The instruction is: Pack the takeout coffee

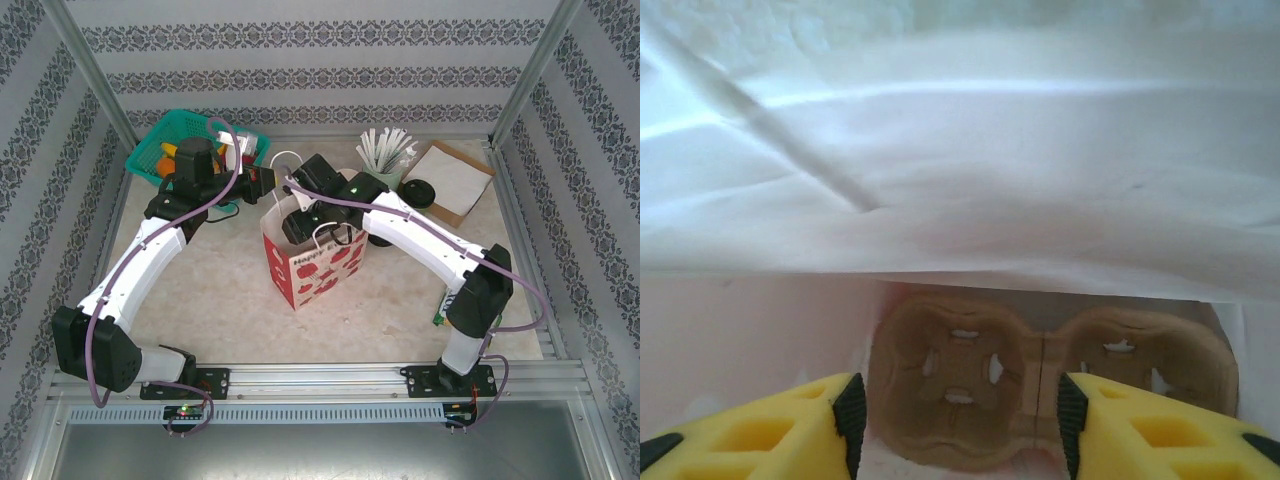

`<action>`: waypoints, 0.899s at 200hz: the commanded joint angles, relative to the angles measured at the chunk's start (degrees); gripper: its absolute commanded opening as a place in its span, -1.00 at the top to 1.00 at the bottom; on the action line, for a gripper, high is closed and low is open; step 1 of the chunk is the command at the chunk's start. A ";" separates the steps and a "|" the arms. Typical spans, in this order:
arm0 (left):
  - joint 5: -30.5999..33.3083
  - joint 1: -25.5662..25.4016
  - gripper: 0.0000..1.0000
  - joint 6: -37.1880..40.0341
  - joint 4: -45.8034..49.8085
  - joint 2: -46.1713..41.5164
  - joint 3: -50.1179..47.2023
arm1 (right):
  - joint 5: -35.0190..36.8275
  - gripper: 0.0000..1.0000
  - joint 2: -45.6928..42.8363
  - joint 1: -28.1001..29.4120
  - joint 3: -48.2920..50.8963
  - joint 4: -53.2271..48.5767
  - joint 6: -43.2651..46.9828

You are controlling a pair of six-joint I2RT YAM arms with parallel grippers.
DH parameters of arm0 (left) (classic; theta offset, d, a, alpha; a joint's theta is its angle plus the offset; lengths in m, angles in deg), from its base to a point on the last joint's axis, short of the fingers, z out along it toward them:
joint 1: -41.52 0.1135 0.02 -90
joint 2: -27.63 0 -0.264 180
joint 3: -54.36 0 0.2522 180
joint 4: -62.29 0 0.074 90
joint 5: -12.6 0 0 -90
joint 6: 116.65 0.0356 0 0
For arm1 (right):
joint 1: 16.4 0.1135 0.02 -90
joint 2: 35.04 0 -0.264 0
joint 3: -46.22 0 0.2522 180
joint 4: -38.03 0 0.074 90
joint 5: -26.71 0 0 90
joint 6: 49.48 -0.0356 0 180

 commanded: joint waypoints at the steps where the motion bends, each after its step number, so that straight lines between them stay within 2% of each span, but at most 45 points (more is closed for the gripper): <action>1: -1.75 0.35 1.00 1.42 -0.96 -1.28 -0.61 | -2.29 -0.22 -2.99 -0.30 -2.60 -1.54 2.78; 24: -2.61 0.44 1.00 2.05 -1.02 -1.16 -0.71 | -5.86 -0.40 -4.71 -1.48 -3.58 -2.26 6.62; 61: -4.51 0.35 1.00 3.63 -0.35 -1.20 -0.25 | -1.65 -0.53 -5.80 -3.88 -5.69 -3.81 13.44; 76: -5.17 0.40 1.00 4.37 0.03 -1.06 -0.14 | -2.27 -0.64 -5.91 -5.08 -6.57 -3.06 15.40; 114: -11.10 0.37 1.00 4.06 -1.85 -0.62 -0.02 | 1.94 -0.67 -4.57 -5.13 -5.25 3.38 17.62; 149: -6.09 0.36 1.00 4.58 0.69 -0.09 1.16 | 3.38 -0.69 -8.25 -4.69 0.94 12.02 18.53; 180: -3.12 0.35 1.00 4.58 1.63 0.51 1.66 | 4.38 -0.70 -10.83 -4.78 5.05 11.60 22.20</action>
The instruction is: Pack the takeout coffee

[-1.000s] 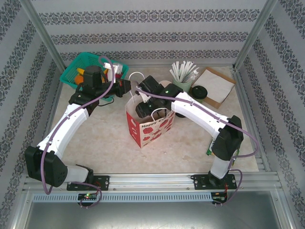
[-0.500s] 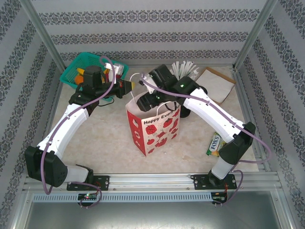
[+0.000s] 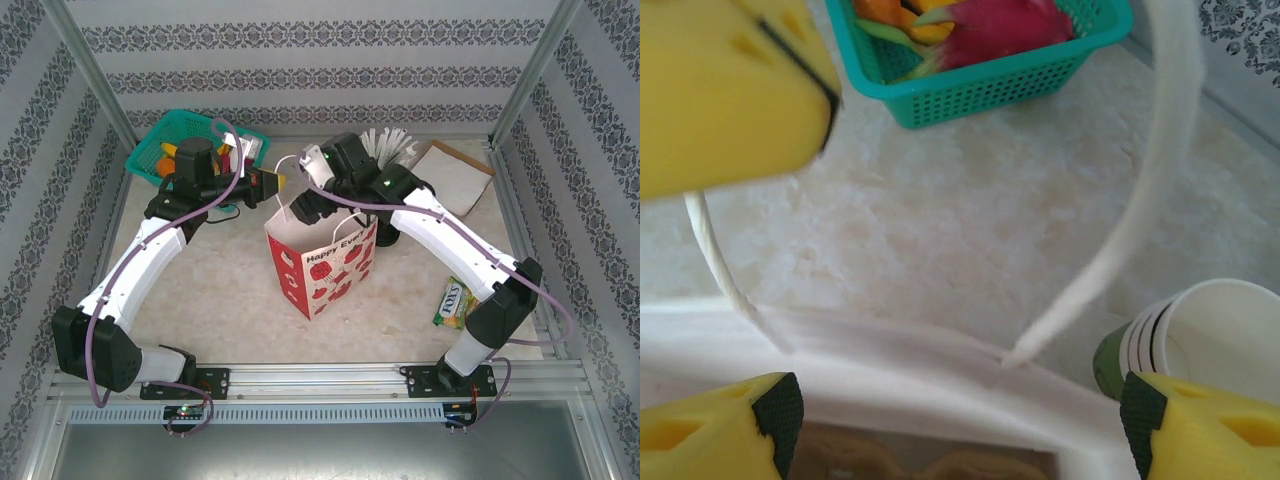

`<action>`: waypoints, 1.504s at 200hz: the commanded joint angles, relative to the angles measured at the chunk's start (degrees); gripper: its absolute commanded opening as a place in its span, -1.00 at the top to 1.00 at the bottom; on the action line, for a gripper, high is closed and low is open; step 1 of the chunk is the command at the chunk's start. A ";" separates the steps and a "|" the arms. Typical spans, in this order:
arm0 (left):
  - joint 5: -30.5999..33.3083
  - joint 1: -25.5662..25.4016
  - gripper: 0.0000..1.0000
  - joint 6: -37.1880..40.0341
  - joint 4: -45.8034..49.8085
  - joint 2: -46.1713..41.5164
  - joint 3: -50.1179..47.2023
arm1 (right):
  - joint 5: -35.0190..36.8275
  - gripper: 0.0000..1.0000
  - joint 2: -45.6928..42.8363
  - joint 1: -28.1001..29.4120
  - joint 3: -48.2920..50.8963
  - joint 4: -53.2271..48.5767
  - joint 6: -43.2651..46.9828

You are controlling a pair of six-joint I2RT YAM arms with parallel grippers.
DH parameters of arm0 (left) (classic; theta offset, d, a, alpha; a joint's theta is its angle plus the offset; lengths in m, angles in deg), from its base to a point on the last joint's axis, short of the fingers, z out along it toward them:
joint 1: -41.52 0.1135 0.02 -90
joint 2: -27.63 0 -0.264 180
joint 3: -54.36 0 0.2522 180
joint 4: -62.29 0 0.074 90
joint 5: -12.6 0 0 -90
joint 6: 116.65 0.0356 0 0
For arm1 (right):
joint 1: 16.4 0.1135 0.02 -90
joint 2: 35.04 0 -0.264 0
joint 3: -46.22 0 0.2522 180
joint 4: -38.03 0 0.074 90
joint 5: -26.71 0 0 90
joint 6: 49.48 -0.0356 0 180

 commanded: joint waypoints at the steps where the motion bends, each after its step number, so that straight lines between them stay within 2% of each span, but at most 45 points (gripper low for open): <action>1: 2.79 0.40 1.00 1.41 1.42 0.43 1.70 | 2.72 -0.70 -3.48 0.50 2.46 2.38 4.11; 17: 3.19 0.40 1.00 1.90 1.54 0.47 1.82 | 10.83 -0.70 -3.90 0.47 5.12 3.37 4.83; 36: -1.97 0.37 1.00 3.43 1.64 1.03 2.36 | 20.96 -0.71 -4.11 0.58 8.79 7.34 4.37; 61: -6.73 0.40 1.00 3.78 1.97 2.32 3.33 | 21.23 -0.71 -4.50 1.14 10.84 12.61 2.90; 81: -4.34 0.36 1.00 4.00 2.09 2.52 2.84 | 17.98 -0.72 -6.15 1.50 13.29 17.05 3.29; 100: -3.61 0.41 1.00 4.85 2.69 2.82 3.11 | 15.06 -0.73 -7.58 1.08 14.85 16.87 6.19; 126: -4.94 0.40 1.00 7.02 4.65 3.43 4.46 | 12.66 -0.72 -9.37 -2.61 15.66 14.57 8.57; 147: -6.62 0.39 1.00 8.67 4.97 3.46 4.65 | 7.30 -0.72 -10.71 -6.28 16.91 17.00 8.12; 161: -7.15 0.40 1.00 9.51 5.14 3.33 4.81 | 2.38 -0.72 -10.73 -8.28 15.93 17.21 6.76; 180: -7.21 0.35 1.00 11.33 6.00 3.29 4.91 | -8.40 -0.72 -10.18 -10.30 13.55 13.13 7.70; 189: -7.09 0.39 1.00 12.13 6.56 3.43 5.29 | -13.47 -0.71 -9.50 -11.00 12.21 9.76 9.67; 211: -8.17 0.37 1.00 13.46 7.08 4.12 6.46 | -20.61 -0.70 -7.32 -12.30 9.24 1.48 15.94; 259: -12.26 0.36 1.00 16.92 9.84 5.84 9.71 | -22.30 -0.66 0.22 -13.78 -0.04 -6.14 26.61; 288: -13.52 0.40 1.00 20.08 13.37 6.77 11.77 | -20.03 -0.67 5.61 -13.79 -6.73 -9.47 31.95; 301: -13.94 0.40 1.00 21.34 14.91 7.19 12.69 | -22.21 -0.66 8.10 -13.79 -10.55 -12.51 34.51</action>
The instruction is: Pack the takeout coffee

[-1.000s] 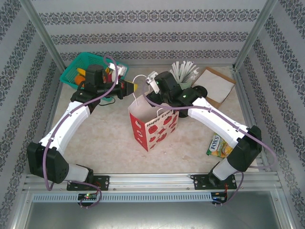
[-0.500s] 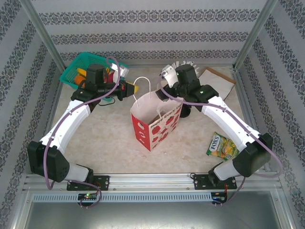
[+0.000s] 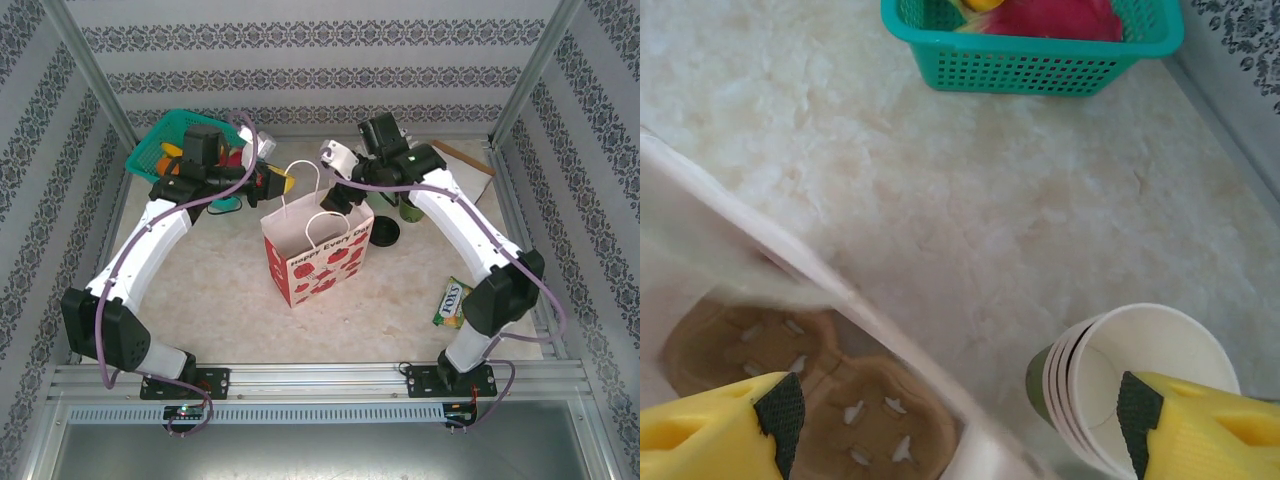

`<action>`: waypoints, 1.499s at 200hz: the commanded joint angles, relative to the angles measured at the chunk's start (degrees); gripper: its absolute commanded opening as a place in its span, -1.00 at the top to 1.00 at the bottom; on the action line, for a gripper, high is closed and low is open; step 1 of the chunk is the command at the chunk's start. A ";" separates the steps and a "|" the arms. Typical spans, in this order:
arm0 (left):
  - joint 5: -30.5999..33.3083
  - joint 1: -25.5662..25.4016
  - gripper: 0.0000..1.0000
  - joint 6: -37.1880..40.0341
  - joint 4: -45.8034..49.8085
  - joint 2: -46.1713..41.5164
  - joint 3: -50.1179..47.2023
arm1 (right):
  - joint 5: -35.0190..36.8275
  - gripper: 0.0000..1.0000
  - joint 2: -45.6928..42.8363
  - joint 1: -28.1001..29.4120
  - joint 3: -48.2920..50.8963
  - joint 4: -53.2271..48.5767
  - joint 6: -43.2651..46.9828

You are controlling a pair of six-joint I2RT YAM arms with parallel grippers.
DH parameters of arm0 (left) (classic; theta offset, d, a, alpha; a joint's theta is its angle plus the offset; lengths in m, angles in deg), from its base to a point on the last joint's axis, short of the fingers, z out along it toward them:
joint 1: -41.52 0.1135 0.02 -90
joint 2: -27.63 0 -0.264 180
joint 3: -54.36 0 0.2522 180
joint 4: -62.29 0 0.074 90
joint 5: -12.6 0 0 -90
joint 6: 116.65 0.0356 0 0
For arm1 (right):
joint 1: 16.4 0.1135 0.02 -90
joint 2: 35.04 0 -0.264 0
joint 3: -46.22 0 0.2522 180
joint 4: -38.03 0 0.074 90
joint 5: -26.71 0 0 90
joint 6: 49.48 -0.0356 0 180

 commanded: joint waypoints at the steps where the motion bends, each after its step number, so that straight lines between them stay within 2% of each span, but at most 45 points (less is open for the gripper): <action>1: -3.07 0.42 1.00 4.87 4.33 0.82 3.03 | -3.69 -0.66 3.75 -0.59 -6.45 -6.62 7.75; 20: -2.84 0.35 1.00 5.25 5.26 1.71 3.99 | -7.88 -0.60 6.94 -0.21 -10.81 -10.90 12.07; 74: -3.28 0.44 1.00 5.42 5.64 2.76 5.28 | -10.63 -0.43 10.07 0.34 -13.94 -11.44 17.16; 117: -3.03 0.40 1.00 4.89 5.22 2.88 5.71 | -10.06 0.05 10.62 1.16 -14.01 -11.21 19.03; 152: -0.96 0.47 1.00 3.52 3.54 1.58 5.39 | -9.81 0.67 9.89 1.25 -14.19 -12.34 19.34; 172: 1.92 0.88 1.00 0.86 0.11 -0.13 3.88 | -10.50 0.91 8.60 1.34 -13.48 -12.31 18.49; 179: 2.57 1.05 0.93 -0.14 -1.01 -0.70 3.42 | -11.26 1.00 8.22 1.34 -13.42 -12.58 17.76; 196: 4.24 1.51 0.80 -2.53 -2.09 -1.56 3.17 | -13.14 1.00 7.72 1.27 -14.38 -14.23 15.19; 205: 5.88 1.58 0.65 -3.78 -2.09 -2.08 3.20 | -13.81 1.00 7.82 1.13 -15.39 -15.28 12.68; 218: 8.50 1.59 0.53 -5.93 -2.58 -3.05 2.71 | -13.66 1.00 8.17 0.85 -16.88 -16.66 8.81; 229: 11.99 1.58 0.24 -8.11 -3.50 -4.30 1.92 | -12.17 1.00 7.98 1.04 -16.61 -16.46 5.77; 239: 16.12 1.61 0.06 -10.23 -3.84 -5.48 1.30 | -9.18 1.00 7.28 1.54 -15.42 -14.88 2.47; 260: 30.40 1.59 -0.66 -15.55 -1.83 -7.96 1.20 | -1.16 1.00 4.93 2.95 -12.00 -10.65 -5.80; 271: 39.66 1.66 -0.93 -18.38 0.46 -9.40 1.42 | 1.66 1.00 3.76 3.47 -10.80 -8.54 -11.65; 276: 43.87 1.78 -1.00 -19.53 1.49 -10.04 1.43 | 2.38 1.00 3.34 3.67 -10.54 -8.16 -14.37; 300: 62.81 2.62 -0.99 -25.35 8.34 -11.63 2.94 | 7.65 1.00 2.42 5.79 -11.04 -8.04 -27.35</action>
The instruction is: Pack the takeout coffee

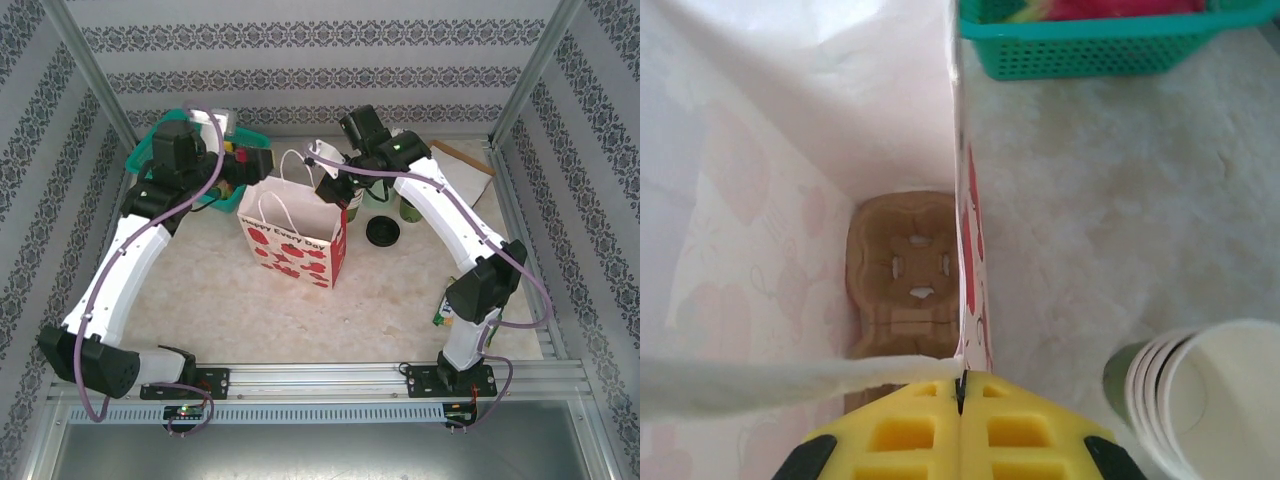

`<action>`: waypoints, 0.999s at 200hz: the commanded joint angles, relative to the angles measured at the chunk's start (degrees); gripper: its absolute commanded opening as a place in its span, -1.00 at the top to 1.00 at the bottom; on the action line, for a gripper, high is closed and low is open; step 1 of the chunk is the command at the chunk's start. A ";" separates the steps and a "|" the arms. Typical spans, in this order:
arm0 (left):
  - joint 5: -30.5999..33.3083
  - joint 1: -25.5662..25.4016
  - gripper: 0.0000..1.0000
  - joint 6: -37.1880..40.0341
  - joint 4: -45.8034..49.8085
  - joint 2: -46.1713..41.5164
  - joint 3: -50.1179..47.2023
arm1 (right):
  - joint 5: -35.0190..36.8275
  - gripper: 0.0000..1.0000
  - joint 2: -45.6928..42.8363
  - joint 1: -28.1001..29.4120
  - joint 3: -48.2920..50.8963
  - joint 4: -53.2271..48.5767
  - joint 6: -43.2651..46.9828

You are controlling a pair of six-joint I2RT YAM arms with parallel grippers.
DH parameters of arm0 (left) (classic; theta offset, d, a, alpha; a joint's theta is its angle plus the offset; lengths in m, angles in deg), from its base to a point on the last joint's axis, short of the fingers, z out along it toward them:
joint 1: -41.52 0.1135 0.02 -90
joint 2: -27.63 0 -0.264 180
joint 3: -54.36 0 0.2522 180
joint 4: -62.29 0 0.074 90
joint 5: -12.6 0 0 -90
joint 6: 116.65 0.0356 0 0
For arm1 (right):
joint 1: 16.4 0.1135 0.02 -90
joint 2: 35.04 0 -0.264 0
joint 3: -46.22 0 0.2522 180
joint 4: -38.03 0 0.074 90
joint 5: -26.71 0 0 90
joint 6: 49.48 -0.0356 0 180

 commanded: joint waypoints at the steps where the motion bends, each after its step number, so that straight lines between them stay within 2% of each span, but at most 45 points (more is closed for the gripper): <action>1: 25.13 1.49 -0.99 -8.83 7.02 -2.26 1.23 | 7.78 1.00 -2.87 1.92 0.15 2.49 -17.31; 21: 33.41 2.89 -0.99 -12.97 10.48 -2.76 0.91 | 14.11 1.00 -2.96 4.26 -1.36 0.93 -25.34; 40: 35.55 4.64 -0.99 -16.27 12.36 -2.71 0.09 | 18.04 1.00 -3.89 5.26 -0.06 2.34 -33.52; 56: 35.97 6.04 -0.99 -18.75 13.55 -2.69 -0.88 | 20.53 1.00 -4.75 6.18 1.42 3.47 -36.80; 96: 33.85 8.57 -0.99 -19.97 17.33 -0.14 -0.58 | 24.46 1.00 -6.30 7.58 4.25 7.45 -41.81; 130: 29.97 8.80 -0.99 -20.57 19.99 3.09 -0.18 | 26.90 1.00 -8.86 8.91 13.22 15.76 -47.95; 160: 25.41 8.80 -0.99 -21.81 18.88 4.95 -2.23 | 28.27 1.00 -8.61 9.20 19.40 15.08 -51.25; 200: 22.06 8.24 -0.99 -21.57 20.39 8.43 -1.18 | 29.40 1.00 -9.92 9.29 20.61 14.39 -53.19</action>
